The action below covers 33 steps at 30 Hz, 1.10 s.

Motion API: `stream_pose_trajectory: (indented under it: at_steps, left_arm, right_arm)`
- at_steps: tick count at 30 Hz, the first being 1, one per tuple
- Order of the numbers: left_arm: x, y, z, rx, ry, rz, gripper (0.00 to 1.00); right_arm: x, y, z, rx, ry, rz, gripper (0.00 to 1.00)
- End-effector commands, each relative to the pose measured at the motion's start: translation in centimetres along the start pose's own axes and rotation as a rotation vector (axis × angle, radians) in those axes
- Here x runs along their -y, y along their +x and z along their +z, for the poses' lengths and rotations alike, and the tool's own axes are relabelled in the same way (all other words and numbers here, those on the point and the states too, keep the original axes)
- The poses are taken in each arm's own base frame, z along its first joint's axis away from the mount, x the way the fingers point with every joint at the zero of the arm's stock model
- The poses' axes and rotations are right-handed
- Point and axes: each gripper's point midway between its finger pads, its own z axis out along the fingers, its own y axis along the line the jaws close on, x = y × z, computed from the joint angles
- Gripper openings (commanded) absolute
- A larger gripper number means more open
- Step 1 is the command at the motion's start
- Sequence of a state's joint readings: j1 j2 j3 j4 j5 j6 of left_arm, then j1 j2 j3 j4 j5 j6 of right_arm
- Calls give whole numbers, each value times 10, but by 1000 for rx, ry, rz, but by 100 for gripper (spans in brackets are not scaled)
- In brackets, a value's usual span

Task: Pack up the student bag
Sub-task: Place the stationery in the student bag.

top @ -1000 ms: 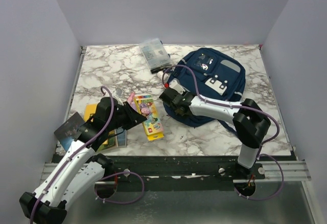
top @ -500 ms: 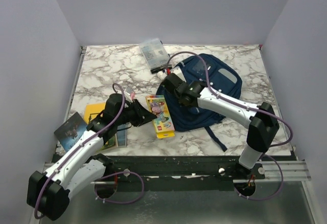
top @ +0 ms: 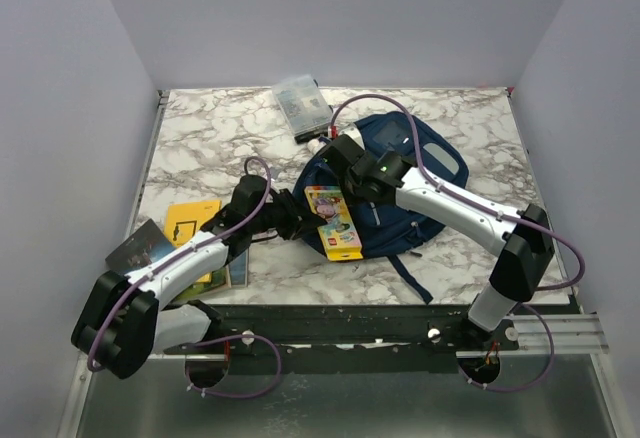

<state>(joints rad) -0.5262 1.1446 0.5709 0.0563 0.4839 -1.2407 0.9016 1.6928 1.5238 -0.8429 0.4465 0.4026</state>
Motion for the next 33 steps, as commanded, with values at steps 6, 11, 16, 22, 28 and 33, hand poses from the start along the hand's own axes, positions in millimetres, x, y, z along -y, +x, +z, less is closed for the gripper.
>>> stream_pose_trajectory:
  at_steps: [6, 11, 16, 22, 28, 33]
  left_arm:
    - [30, -32, 30, 113, 81, -69, 7]
    - [34, -42, 43, 198, 76, -74, 7]
    - [37, -46, 64, 240, 89, -143, 5]
    - [52, -40, 94, 229, 115, -137, 4]
    - [56, -25, 111, 149, 117, -61, 9]
    - [36, -7, 109, 51, 87, -54, 50]
  right_arm:
    - [-8, -9, -29, 68, -129, 99, 1]
    - [-11, -3, -31, 51, -145, 129, 1]
    - [-13, -14, -44, 72, -177, 167, 1]
    - [-21, -18, -52, 78, -243, 180, 1]
    - [-1, -12, -44, 77, -208, 177, 0]
    - [18, -12, -44, 73, -256, 238, 1]
